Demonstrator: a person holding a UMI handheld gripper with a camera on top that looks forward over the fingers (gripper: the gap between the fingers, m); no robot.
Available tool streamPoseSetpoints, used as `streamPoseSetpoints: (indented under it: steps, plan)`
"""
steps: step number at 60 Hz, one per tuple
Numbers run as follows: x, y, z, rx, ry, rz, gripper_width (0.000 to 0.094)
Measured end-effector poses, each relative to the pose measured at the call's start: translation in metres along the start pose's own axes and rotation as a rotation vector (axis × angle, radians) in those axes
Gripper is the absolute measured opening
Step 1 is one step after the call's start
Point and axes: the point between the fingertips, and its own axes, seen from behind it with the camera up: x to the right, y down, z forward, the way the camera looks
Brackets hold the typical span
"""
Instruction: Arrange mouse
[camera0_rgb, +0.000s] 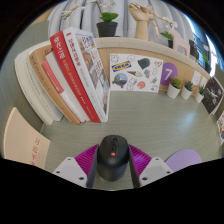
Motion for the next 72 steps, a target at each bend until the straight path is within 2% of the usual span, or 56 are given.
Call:
streamPoseSetpoints:
  steps: [7,17,28,45,51,57,62,72]
  plan:
    - [0.001,0.0,0.0,0.006,0.004,0.011,0.0499]
    - [0.002,0.0,0.002,-0.021,-0.004,0.021,0.0361]
    - [-0.001,-0.006,-0.007,-0.062,-0.043,0.039,0.0361]
    - [0.07,-0.094,-0.142,0.179,0.01,-0.026,0.0364]
    - [0.11,-0.103,-0.186,0.25,0.038,-0.034,0.0363]
    - [0.151,-0.093,-0.208,0.278,0.064,-0.028,0.0361]
    - [0.182,-0.068,-0.202,0.252,0.064,0.011,0.0361]
    - [0.209,0.009,-0.155,0.107,0.043,-0.004,0.0361]
